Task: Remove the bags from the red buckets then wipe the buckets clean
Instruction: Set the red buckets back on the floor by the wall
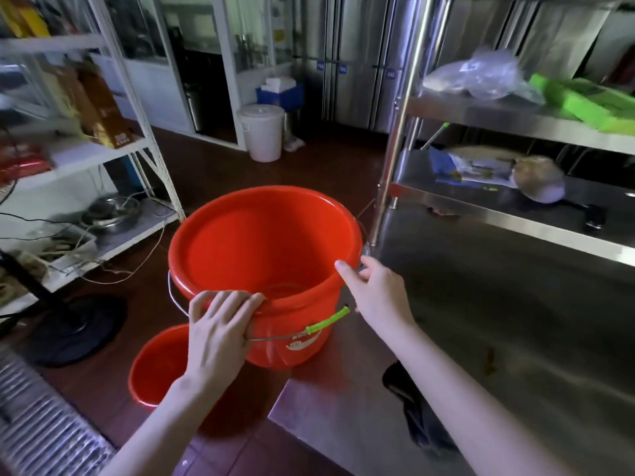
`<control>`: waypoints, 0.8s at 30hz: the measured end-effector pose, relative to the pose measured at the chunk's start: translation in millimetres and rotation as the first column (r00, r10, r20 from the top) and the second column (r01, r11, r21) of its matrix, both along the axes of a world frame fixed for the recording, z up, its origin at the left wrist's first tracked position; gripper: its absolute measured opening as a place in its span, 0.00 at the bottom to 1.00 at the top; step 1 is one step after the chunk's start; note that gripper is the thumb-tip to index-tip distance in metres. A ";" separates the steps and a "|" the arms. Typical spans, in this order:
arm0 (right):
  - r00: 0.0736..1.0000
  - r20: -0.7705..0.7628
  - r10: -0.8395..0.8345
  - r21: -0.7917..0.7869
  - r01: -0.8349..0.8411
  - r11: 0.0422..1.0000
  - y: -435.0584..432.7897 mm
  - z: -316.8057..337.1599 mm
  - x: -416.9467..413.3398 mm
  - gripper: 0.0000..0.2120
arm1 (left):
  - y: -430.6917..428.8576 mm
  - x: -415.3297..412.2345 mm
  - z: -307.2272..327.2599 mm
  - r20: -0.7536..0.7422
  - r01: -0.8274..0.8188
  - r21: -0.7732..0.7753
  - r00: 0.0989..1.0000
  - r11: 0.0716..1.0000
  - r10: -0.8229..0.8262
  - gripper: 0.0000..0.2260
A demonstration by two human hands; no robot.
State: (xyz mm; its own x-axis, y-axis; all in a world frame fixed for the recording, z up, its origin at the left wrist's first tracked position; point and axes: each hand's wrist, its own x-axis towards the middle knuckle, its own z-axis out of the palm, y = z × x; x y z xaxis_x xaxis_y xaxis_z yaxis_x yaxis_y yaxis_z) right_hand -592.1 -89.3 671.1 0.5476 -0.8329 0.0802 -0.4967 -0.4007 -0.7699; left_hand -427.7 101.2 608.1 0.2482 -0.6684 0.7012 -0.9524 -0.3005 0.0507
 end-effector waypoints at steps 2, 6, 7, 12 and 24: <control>0.995 -0.094 -0.040 -0.062 0.034 0.998 2.7 0.4 28.6 0.30 | 7.2 14.0 -1.4 0.031 0.005 -0.009 0.999 1.000 -0.005 0.13; 0.979 -0.200 -0.033 0.134 0.060 0.989 5.5 0.6 87.4 0.26 | 21.0 45.2 -10.1 0.083 0.031 -0.011 0.996 0.999 -0.030 0.14; 0.975 -0.219 -0.030 0.224 0.080 0.971 5.9 -1.4 101.5 0.25 | 24.4 55.0 -13.2 0.100 0.041 0.002 0.994 0.999 -0.041 0.14; 0.983 -0.132 -0.128 0.535 0.179 0.825 9.7 -34.5 164.9 0.23 | 38.9 105.7 -34.4 0.100 0.049 0.072 0.993 0.996 -0.056 0.14; 0.944 -0.180 -0.277 0.402 0.328 0.855 -0.5 -119.2 244.7 0.28 | 60.5 222.9 -122.0 -0.533 0.032 0.411 0.819 0.911 0.212 0.40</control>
State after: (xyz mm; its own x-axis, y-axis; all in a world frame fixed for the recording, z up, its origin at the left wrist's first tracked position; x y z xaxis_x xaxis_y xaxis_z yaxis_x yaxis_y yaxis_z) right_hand -347.4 -89.8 551.9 0.2470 -0.8989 -0.3618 -0.6328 0.1331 -0.7628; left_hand -204.7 161.7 486.2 0.5837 -0.8043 0.1110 -0.7605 -0.4936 0.4219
